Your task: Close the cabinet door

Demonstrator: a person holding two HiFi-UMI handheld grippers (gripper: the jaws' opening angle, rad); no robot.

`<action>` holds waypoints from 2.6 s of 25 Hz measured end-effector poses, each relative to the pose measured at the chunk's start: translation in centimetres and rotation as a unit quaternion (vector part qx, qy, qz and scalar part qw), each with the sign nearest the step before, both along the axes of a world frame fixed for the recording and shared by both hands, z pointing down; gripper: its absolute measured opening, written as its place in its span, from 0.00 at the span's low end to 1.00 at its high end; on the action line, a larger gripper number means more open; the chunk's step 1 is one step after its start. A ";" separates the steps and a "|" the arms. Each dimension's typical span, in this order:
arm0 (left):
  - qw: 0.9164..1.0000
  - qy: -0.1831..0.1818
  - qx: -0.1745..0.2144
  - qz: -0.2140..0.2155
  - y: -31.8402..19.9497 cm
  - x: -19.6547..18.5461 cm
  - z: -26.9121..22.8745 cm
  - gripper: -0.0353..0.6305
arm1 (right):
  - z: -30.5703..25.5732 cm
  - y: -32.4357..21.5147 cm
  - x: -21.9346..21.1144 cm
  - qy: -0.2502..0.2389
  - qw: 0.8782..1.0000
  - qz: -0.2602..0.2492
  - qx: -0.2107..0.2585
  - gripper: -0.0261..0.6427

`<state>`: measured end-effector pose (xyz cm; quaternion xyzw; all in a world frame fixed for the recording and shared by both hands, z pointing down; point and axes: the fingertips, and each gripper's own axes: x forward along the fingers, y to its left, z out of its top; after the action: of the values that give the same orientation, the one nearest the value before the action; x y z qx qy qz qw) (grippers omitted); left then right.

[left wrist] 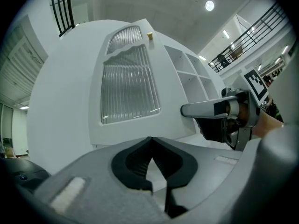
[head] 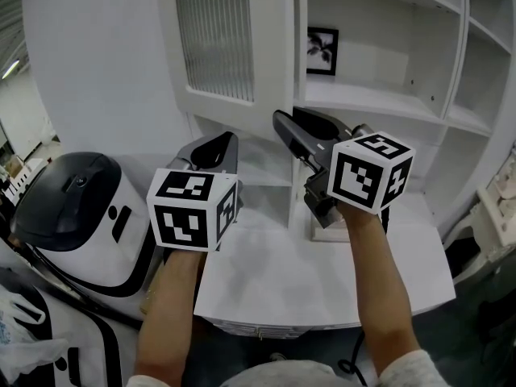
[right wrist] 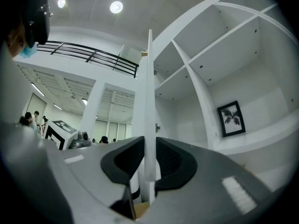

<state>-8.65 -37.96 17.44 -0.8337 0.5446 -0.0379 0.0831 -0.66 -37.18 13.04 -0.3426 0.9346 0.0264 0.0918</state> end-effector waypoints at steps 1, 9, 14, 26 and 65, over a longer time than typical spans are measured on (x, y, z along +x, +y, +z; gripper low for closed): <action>1.000 -0.001 0.001 0.002 -0.2 0.2 -0.1 0.05 | 0.0 -0.2 0.2 0.001 1.000 0.002 0.000 0.16; 1.000 -0.004 0.004 0.016 -1.7 1.4 -0.4 0.05 | 0.0 -2.4 1.5 0.001 0.999 0.045 0.001 0.18; 1.000 -0.002 0.006 0.023 -2.6 1.6 -0.6 0.05 | 0.0 -3.7 2.2 -0.003 0.997 0.076 -0.001 0.20; 0.999 0.009 0.002 0.045 -4.8 2.3 -0.6 0.05 | -0.1 -6.3 3.5 0.008 0.990 0.141 0.013 0.27; 0.999 0.015 -0.002 0.035 -11.1 3.1 -1.0 0.05 | -0.2 -13.7 5.3 0.016 0.987 0.161 0.012 0.30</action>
<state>-5.51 -49.03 16.48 -0.8530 0.5161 -0.0238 0.0743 4.59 -50.90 12.88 -0.4867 0.8684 0.0570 0.0758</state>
